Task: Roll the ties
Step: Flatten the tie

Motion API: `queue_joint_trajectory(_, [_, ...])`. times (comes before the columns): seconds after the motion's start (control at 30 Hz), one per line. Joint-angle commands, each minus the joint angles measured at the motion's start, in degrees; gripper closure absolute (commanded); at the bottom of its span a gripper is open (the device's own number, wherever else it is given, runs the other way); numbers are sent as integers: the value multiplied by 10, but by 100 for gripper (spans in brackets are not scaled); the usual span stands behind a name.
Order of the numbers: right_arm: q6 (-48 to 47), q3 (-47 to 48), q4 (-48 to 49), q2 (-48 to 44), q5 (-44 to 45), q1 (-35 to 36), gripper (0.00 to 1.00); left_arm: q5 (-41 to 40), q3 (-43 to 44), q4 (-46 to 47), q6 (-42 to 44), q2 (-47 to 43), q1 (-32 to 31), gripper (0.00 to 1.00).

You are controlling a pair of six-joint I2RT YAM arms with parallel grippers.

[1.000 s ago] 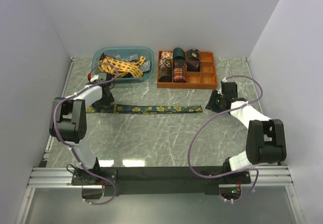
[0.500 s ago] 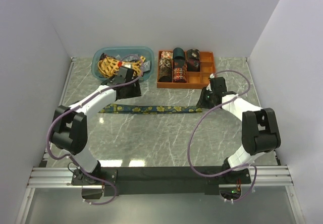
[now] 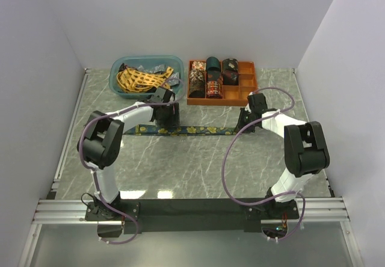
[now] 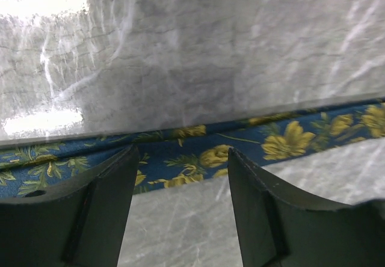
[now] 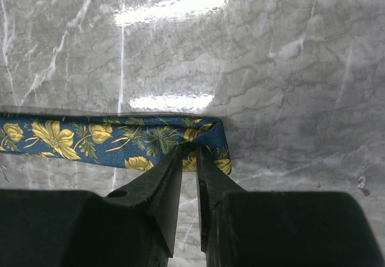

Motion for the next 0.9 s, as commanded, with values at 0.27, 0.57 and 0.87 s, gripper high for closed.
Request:
queue_joint_trajectory(0.27, [-20,16,-26,-71,17,-7,67,-34,28,3,40,-43,-13,20])
queue_joint_trajectory(0.57, [-42,14,-30,-53,25,-26,57,-7,74,-13,35,-36,-25,20])
queue_joint_trajectory(0.87, [-62,31,-26,-23,-19,-26,61,62,204,-14,-7,44,-69,45])
